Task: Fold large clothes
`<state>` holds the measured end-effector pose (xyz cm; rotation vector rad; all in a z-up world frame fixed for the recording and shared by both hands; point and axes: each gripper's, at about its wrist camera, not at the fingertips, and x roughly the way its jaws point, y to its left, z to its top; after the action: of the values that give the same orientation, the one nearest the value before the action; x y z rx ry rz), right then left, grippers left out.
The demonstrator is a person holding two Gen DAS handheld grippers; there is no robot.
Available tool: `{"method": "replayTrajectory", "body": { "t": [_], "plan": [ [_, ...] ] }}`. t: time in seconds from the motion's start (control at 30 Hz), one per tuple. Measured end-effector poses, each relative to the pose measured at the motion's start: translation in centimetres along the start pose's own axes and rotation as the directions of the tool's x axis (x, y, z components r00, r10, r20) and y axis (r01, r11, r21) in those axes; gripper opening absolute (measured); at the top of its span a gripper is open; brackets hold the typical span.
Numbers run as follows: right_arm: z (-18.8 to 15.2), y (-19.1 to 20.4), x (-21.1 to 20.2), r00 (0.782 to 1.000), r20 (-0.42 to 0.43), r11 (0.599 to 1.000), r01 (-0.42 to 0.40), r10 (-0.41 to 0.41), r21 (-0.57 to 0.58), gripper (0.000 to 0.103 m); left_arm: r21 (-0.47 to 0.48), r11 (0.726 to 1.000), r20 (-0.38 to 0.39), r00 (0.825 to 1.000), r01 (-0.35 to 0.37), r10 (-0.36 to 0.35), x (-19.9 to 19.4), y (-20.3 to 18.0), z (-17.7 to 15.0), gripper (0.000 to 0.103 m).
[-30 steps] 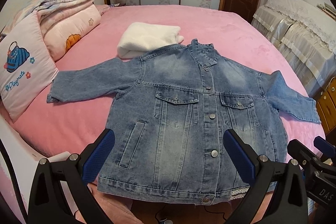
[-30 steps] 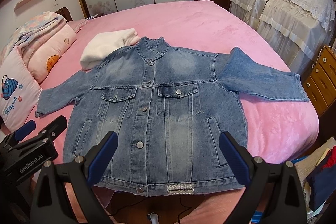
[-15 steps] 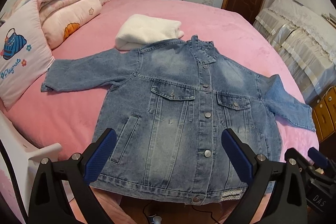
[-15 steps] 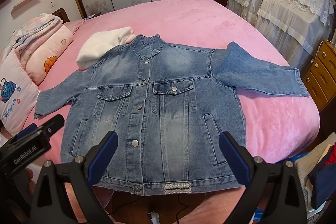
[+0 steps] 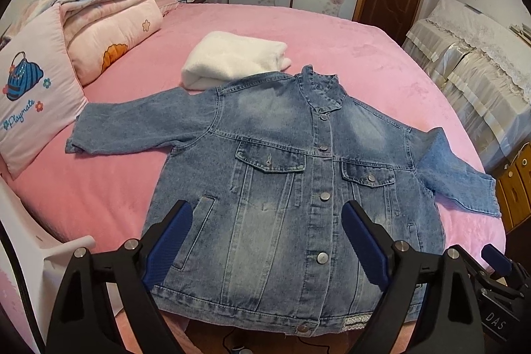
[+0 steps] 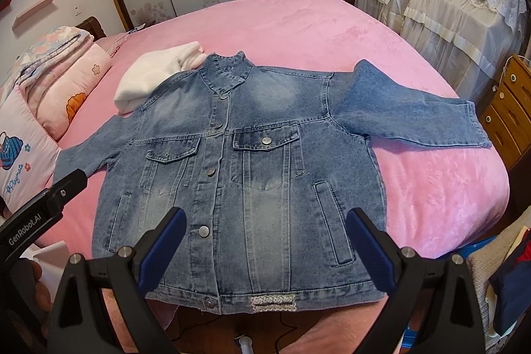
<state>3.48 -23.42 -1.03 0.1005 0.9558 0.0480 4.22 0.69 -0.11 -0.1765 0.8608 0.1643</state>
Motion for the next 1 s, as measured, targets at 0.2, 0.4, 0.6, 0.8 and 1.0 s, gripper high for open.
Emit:
{"method": "replayTrajectory", "body": {
  "t": [0.2, 0.4, 0.6, 0.8, 1.0],
  "plan": [
    [0.5, -1.4, 0.9, 1.0, -0.007, 1.0, -0.004, 0.004, 0.013, 0.097, 0.03, 1.0, -0.015, 1.0, -0.005, 0.005, 0.8, -1.7, 0.7, 0.09],
    [1.3, -3.2, 1.5, 1.0, -0.005, 0.999, -0.004, 0.004, 0.032, 0.097, 0.101, 0.994, -0.025, 0.999, -0.032, 0.035, 1.7, -4.3, 1.1, 0.091],
    [2.0, -5.7, 1.9, 1.0, 0.014, 0.998, 0.003, -0.004, 0.067, 0.097, 0.146, 0.989, -0.024, 0.999, -0.02, 0.024, 2.2, -6.9, 1.6, 0.091],
    [2.9, -9.0, 2.9, 0.999, 0.028, 0.992, 0.032, -0.035, 0.121, 0.097, 0.195, 0.981, -0.016, 1.0, -0.019, 0.022, 3.2, -10.0, 2.2, 0.091],
    [3.6, -12.8, 3.7, 0.996, 0.05, 0.981, 0.07, -0.08, 0.18, 0.098, 0.249, 0.968, -0.04, 0.999, -0.014, 0.024, 5.4, -13.3, 2.5, 0.091]
  ]
}}
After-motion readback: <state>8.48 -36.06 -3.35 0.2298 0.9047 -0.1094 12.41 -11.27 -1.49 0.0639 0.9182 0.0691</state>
